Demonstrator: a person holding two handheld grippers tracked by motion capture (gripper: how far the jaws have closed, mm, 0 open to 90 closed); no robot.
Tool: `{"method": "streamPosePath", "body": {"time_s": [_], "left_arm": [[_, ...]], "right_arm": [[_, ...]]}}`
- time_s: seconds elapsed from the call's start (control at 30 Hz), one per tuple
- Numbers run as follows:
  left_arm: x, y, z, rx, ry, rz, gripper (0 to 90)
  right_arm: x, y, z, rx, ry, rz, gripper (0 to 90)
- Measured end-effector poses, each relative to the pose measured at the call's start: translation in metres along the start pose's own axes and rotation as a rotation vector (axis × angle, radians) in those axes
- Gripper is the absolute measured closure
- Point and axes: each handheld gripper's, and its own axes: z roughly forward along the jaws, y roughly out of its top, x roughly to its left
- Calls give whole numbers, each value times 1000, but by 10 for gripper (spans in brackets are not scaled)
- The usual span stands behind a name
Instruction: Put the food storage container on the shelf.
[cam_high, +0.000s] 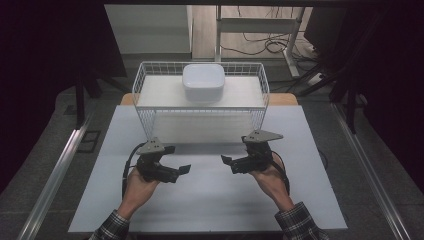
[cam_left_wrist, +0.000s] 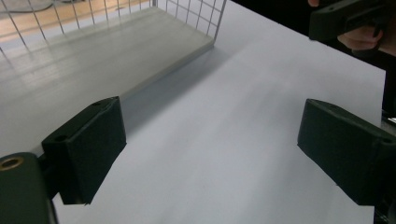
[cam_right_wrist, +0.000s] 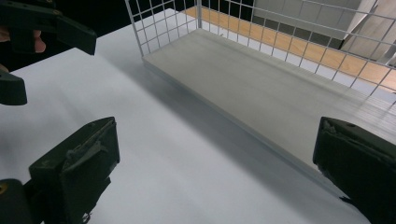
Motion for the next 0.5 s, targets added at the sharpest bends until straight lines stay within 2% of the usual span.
{"method": "streamPosePath", "body": {"time_s": [0.2,0.5], "left_arm": [[-3,-12,1,22,7,-5,76],[-8,-31,-1,50,16,-9,75]], "right_arm": [[5,-7,-3,4,-3,-7,0],[7,-26,-4,53,-2,-21,0]]}}
